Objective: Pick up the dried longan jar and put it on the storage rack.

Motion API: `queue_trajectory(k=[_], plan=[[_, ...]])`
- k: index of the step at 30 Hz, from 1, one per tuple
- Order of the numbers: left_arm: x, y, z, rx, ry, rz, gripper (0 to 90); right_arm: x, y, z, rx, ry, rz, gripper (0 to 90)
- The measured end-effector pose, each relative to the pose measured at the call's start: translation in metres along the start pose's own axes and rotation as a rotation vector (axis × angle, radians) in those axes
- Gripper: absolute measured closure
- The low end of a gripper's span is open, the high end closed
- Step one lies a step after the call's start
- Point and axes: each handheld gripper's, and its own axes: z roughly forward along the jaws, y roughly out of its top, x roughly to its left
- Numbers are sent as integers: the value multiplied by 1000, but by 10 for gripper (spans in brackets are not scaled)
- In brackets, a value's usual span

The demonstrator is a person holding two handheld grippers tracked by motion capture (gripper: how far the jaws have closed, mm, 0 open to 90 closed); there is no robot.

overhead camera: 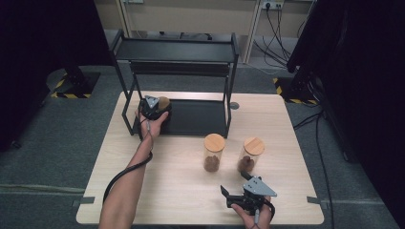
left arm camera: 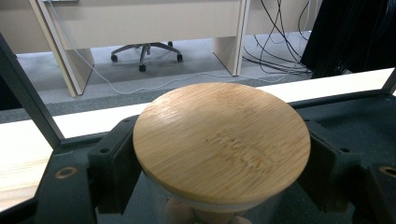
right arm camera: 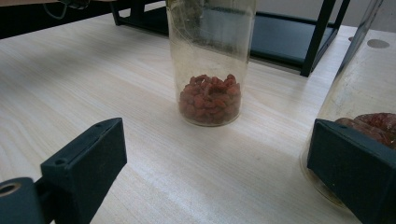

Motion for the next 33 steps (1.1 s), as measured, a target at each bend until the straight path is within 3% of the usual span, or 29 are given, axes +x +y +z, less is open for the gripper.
queue_trajectory(k=[9, 17, 21, 26, 33], plan=[[-1, 0, 1, 6, 4, 16, 236, 0, 0, 0, 1, 1, 0, 50], [-1, 0, 0, 3, -3, 3, 225, 0, 0, 0, 1, 1, 0, 49], [0, 3, -2, 7, -6, -16, 176, 0, 0, 0, 0, 2, -1, 49], [0, 4, -4, 28, -18, -14, 126, 0, 0, 0, 4, 3, -2, 49], [-3, 10, -9, 22, -17, -21, 77, 0, 0, 1, 7, 4, -1, 49]])
